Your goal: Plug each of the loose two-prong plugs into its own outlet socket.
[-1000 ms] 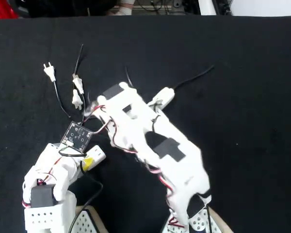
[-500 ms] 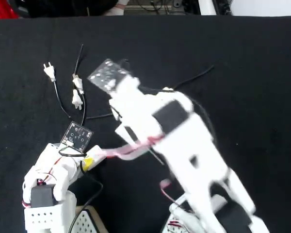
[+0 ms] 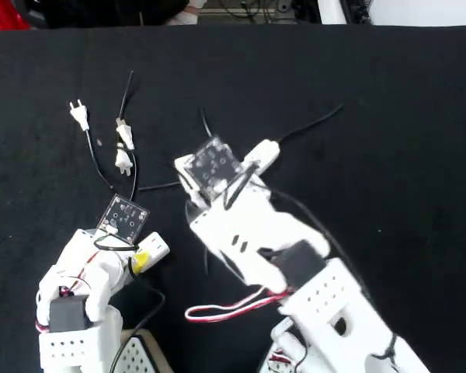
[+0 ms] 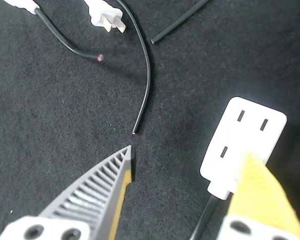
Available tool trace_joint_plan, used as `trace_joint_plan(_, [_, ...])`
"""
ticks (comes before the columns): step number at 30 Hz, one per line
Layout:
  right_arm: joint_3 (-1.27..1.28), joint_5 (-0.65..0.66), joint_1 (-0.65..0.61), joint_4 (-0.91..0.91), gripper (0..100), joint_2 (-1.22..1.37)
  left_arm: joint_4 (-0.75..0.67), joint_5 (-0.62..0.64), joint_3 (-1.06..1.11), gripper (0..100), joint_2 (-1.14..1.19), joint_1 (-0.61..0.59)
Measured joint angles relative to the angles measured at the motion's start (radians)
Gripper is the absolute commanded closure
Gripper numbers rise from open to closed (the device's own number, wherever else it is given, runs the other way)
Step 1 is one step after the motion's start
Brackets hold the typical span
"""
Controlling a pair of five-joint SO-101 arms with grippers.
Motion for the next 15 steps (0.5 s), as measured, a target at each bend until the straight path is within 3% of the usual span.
trace_joint_plan(8, [0.331, -0.227, -0.023, -0.405, 98.2, -0.009, 0.0, 0.02, 0.002, 74, 0.0, -0.008])
trace_joint_plan(15, [0.428, -0.354, -0.129, -0.617, 98.5, -0.009, 0.0, 0.063, 0.006, 74, 0.0, -0.158])
